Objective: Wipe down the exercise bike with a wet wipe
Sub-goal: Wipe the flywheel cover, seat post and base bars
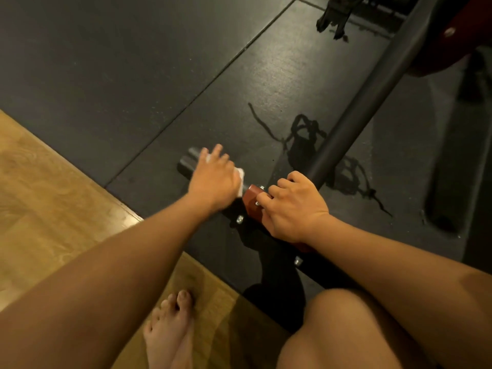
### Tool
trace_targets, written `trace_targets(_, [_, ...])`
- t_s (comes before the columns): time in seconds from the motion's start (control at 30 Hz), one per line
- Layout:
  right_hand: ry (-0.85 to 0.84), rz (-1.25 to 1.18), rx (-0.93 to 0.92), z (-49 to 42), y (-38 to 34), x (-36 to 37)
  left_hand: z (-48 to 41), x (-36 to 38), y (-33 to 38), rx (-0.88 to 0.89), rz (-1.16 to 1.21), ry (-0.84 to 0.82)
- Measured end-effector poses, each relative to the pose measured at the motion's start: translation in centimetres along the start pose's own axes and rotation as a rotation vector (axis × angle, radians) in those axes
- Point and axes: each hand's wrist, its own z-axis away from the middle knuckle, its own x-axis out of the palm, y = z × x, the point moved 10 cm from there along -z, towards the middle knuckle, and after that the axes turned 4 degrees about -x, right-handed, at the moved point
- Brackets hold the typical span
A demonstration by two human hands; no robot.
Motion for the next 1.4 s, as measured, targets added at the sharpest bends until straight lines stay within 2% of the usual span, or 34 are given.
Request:
trace_targets(0.1, [0.005, -0.006, 0.008, 0.1, 0.0, -0.1, 1.5, 0.7, 2.4, 0.109, 0.153, 0.047])
trace_targets(0.17, [0.001, -0.010, 0.010, 0.1, 0.0, 0.0, 1.4, 0.8, 1.1, 0.136, 0.140, 0.066])
trace_targets(0.2, [-0.002, -0.009, 0.009, 0.1, 0.0, 0.1, 1.1, 0.7, -0.3, 0.093, 0.118, 0.080])
trace_targets(0.3, [0.005, -0.002, 0.007, 0.1, 0.2, 0.1, 0.0, 0.9, -5.7, -0.197, 0.121, 0.010])
trace_targets(0.37, [0.020, -0.001, 0.003, 0.1, 0.1, 0.0, -0.6, 1.7, -7.9, -0.317, 0.171, -0.062])
trace_targets(0.43, [0.030, 0.002, 0.000, 0.2, 0.0, -0.1, -1.3, 1.9, -9.5, -0.428, 0.297, -0.096])
trace_targets(0.5, [0.036, -0.001, 0.001, 0.3, 0.0, -0.1, -1.4, 2.3, -10.6, -0.595, 0.548, -0.118])
trace_targets(0.6, [0.030, -0.002, -0.001, 0.3, -0.1, -0.1, 0.8, 2.8, -11.6, -0.851, 0.928, -0.012])
trace_targets(0.7, [0.028, 0.000, 0.002, 0.3, -0.1, -0.2, 3.3, 3.3, -11.1, -0.978, 1.129, 0.106])
trace_targets(0.8, [0.029, 0.010, 0.011, 0.3, -0.1, -0.1, 4.7, 4.4, -10.4, -1.052, 1.285, 0.107])
trace_targets(0.93, [0.049, 0.007, 0.005, 0.2, -0.1, 0.0, 2.0, 2.9, -12.6, -0.806, 0.992, -0.059])
trace_targets(1.0, [0.048, 0.006, -0.001, 0.2, 0.1, 0.1, 0.4, 2.9, -13.0, -0.737, 0.949, -0.169])
trace_targets(1.07, [0.061, 0.014, -0.003, 0.0, 0.2, 0.2, -0.2, 4.0, -13.2, -0.763, 0.974, -0.245])
trace_targets(1.17, [0.082, 0.032, -0.001, -0.2, 0.1, 0.6, 0.3, 6.6, -13.4, -0.886, 1.186, -0.313])
trace_targets(1.23, [0.076, 0.042, 0.002, -0.3, 0.1, 0.6, 0.6, 6.6, -13.7, -0.860, 1.020, -0.283])
trace_targets(1.3, [0.062, 0.048, -0.002, -0.1, -0.2, 0.2, 0.9, 4.0, -12.9, -0.676, 0.651, -0.151])
trace_targets(1.4, [0.049, 0.038, -0.001, 0.1, -0.2, -0.2, 3.0, 1.6, -9.3, -0.454, 0.345, 0.056])
